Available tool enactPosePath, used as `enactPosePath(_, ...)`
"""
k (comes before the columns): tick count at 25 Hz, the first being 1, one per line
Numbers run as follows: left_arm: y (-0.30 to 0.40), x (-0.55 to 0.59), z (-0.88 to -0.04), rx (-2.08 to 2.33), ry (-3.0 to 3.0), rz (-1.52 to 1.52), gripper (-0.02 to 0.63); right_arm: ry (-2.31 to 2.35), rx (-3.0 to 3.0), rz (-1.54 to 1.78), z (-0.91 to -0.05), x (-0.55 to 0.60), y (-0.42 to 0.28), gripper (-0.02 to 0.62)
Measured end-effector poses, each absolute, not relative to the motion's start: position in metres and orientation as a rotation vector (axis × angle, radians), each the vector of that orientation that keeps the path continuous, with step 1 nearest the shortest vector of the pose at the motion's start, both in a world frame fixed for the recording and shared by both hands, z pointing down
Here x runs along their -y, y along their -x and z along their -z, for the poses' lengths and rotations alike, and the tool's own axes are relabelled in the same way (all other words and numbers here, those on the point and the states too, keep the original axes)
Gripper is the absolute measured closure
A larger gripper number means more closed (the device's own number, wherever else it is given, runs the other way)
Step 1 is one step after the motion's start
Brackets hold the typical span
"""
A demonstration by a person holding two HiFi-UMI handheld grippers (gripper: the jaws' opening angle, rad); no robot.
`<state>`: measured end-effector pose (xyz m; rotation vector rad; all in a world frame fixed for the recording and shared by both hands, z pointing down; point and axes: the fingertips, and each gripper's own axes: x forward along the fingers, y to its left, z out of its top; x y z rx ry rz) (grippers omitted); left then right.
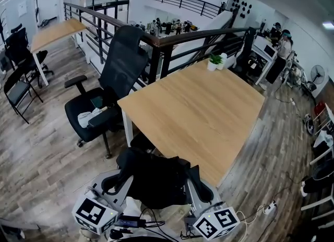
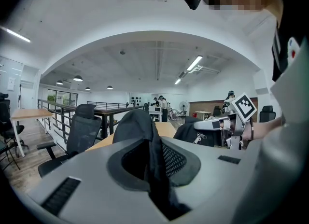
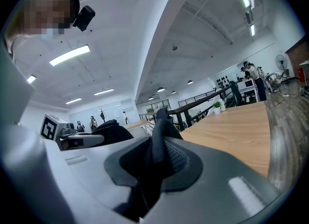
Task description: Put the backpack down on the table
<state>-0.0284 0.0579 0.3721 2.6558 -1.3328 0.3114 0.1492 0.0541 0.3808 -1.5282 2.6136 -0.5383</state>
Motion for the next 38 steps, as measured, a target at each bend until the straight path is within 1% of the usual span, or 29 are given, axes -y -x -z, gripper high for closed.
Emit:
enactPosePath(8, 0.038, 0.003, -0.37, 1.312, -2.675, -0.298, 0.561, 1.552, -2.601, 0.525, -0.38, 0.004, -0.139, 0.525)
enactPosePath(31, 0.063, 0.247, -0.356, 1.183, -2.758, -0.256, 0.563, 1.677, -2.507, 0.503, -0.365, 0.231, -0.113, 0.525)
enactPosePath(38, 0.065, 0.303, -0.35, 1.166, -2.799, -0.231, 0.561, 1.708, -2.482, 0.464, -0.359, 0.277, -0.106, 0.525)
